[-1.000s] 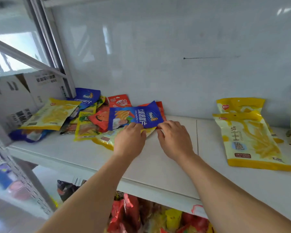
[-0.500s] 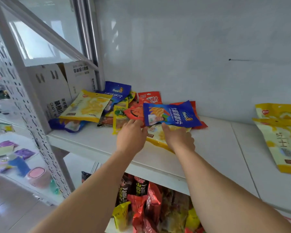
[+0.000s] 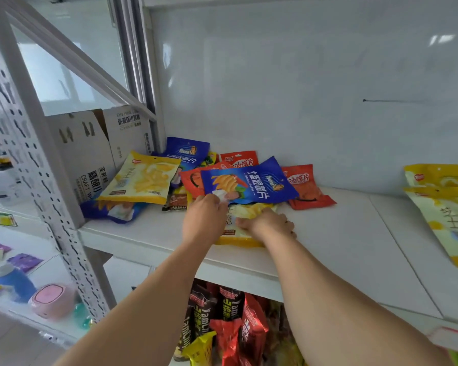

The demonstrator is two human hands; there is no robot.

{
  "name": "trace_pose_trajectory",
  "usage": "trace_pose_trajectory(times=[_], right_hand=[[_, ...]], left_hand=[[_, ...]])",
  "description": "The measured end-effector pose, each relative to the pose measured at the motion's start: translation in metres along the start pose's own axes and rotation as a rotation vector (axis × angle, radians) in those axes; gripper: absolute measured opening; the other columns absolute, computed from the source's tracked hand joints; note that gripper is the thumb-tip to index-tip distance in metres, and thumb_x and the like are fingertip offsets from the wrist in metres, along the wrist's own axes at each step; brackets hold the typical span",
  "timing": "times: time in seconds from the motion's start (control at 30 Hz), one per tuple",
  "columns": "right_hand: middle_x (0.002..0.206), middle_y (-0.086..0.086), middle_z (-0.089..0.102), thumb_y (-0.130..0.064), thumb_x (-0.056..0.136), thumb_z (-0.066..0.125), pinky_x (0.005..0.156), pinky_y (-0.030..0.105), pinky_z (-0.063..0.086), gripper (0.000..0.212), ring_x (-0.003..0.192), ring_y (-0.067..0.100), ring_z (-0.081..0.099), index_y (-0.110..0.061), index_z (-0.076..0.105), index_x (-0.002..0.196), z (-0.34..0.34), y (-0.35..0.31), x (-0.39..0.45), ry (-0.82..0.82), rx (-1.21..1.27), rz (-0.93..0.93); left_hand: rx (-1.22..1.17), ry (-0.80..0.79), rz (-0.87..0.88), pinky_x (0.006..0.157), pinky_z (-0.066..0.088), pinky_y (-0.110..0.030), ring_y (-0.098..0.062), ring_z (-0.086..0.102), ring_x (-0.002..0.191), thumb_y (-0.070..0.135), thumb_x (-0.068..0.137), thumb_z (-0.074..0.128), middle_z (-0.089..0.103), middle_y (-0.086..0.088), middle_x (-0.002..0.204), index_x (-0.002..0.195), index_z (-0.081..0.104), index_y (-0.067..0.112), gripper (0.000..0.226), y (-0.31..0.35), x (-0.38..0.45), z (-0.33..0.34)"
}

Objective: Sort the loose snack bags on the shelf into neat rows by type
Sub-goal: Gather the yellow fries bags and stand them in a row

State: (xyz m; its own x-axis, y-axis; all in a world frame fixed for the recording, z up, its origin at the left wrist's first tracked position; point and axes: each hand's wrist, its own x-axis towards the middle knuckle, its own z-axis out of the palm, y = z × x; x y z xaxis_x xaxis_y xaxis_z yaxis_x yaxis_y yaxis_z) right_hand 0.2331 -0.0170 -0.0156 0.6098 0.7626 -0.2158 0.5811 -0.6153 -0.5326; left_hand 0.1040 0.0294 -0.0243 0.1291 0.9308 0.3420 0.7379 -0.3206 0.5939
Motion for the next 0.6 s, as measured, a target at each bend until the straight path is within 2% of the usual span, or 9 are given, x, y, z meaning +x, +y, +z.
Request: trace_pose_trajectory(times=[0.13, 0.27, 0.37, 0.47, 0.53, 0.6], right_hand=[[0.148, 0.009, 0.045, -0.069, 0.071, 0.072, 0.105, 0.045, 0.035, 0.094, 0.134, 0.036, 0.04, -0.029, 0.035, 0.148, 0.008, -0.018, -0.012, 0.023, 0.017, 0.035], [0.129, 0.006, 0.061, -0.064, 0.054, 0.081, 0.097, 0.042, 0.048, 0.097, 0.117, 0.031, 0.058, -0.024, 0.047, 0.135, 0.018, -0.034, -0.021, 0.111, 0.104, 0.111], [0.126, 0.006, 0.065, -0.039, 0.057, 0.093, 0.097, 0.043, 0.052, 0.09, 0.115, 0.031, 0.061, -0.017, 0.051, 0.133, 0.02, -0.039, -0.027, 0.167, 0.271, 0.144], [0.132, 0.008, 0.062, -0.02, 0.065, 0.092, 0.101, 0.04, 0.049, 0.077, 0.119, 0.03, 0.059, -0.011, 0.055, 0.132, 0.022, -0.047, -0.046, 0.211, 0.407, 0.16], [0.136, 0.01, 0.059, -0.013, 0.069, 0.091, 0.102, 0.036, 0.047, 0.077, 0.122, 0.03, 0.057, -0.005, 0.051, 0.135, 0.023, -0.055, -0.052, 0.216, 0.557, 0.192], [0.139, 0.013, 0.057, -0.014, 0.069, 0.091, 0.099, 0.036, 0.046, 0.086, 0.123, 0.032, 0.056, -0.001, 0.044, 0.14, 0.027, -0.067, -0.053, 0.22, 0.7, 0.231]], left_hand=[[-0.071, -0.036, 0.003, 0.089, 0.046, -0.038, -0.031, 0.055, 0.114, 0.033, 0.1, 0.048, 0.064, -0.009, 0.122, 0.12, 0.066, 0.013, 0.034, -0.023, 0.007, -0.009], [-0.089, -0.052, 0.065, 0.089, 0.046, -0.038, -0.031, 0.054, 0.112, 0.033, 0.098, 0.05, 0.066, -0.007, 0.12, 0.117, 0.069, 0.015, 0.032, -0.052, 0.019, -0.03], [-0.04, -0.056, 0.1, 0.095, 0.045, -0.04, -0.032, 0.054, 0.114, 0.034, 0.099, 0.048, 0.066, -0.007, 0.123, 0.118, 0.068, 0.016, 0.033, -0.07, 0.03, -0.048], [0.037, -0.065, 0.075, 0.1, 0.042, -0.045, -0.033, 0.048, 0.121, 0.037, 0.097, 0.045, 0.061, -0.007, 0.131, 0.122, 0.065, 0.019, 0.037, -0.082, 0.042, -0.061], [0.075, -0.083, 0.053, 0.107, 0.037, -0.047, -0.033, 0.041, 0.13, 0.039, 0.097, 0.043, 0.056, -0.007, 0.14, 0.13, 0.06, 0.02, 0.042, -0.084, 0.05, -0.069], [0.101, -0.091, 0.035, 0.111, 0.029, -0.049, -0.034, 0.036, 0.136, 0.04, 0.097, 0.043, 0.052, -0.009, 0.144, 0.134, 0.057, 0.017, 0.045, -0.084, 0.058, -0.079]])
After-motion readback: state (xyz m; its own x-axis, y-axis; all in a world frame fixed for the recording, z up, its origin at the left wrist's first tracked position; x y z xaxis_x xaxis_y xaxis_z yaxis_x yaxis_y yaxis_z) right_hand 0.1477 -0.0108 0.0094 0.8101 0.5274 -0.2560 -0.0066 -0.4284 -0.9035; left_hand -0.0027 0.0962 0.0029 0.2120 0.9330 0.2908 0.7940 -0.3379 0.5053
